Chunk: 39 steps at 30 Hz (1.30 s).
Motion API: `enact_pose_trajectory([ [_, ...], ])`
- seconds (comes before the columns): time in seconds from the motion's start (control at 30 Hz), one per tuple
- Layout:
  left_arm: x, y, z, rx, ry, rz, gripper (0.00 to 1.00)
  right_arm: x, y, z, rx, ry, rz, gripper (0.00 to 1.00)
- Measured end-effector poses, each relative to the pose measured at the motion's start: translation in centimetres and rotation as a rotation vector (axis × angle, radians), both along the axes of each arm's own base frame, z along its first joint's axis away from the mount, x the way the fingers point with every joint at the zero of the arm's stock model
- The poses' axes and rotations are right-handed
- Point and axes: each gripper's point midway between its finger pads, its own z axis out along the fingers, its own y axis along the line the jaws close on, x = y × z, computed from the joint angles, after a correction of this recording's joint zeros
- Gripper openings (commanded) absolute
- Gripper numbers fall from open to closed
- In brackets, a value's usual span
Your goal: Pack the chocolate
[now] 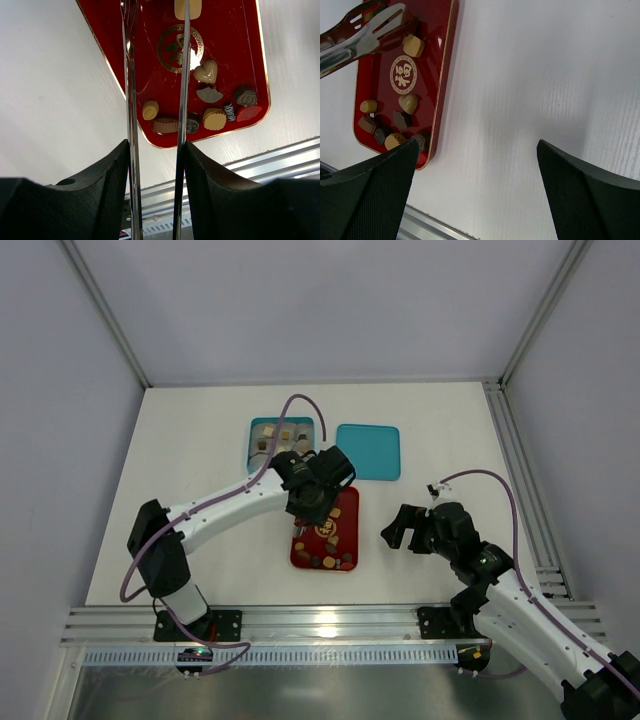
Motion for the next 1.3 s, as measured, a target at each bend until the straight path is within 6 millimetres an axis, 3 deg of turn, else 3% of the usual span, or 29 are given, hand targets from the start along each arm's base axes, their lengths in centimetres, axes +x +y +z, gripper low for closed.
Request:
enact_pose_trajectory([
  [0.97,0.5,-0.62,-0.53,0.014,0.006,0.001,0.42,-0.02,-0.01,-0.07,-0.001,0.001,0.0,1.0],
  [1.3,0.63,-0.34,-0.66,0.031,0.0,0.004,0.35,-0.04,0.0,-0.09,-0.001,0.002,0.001,1.0],
])
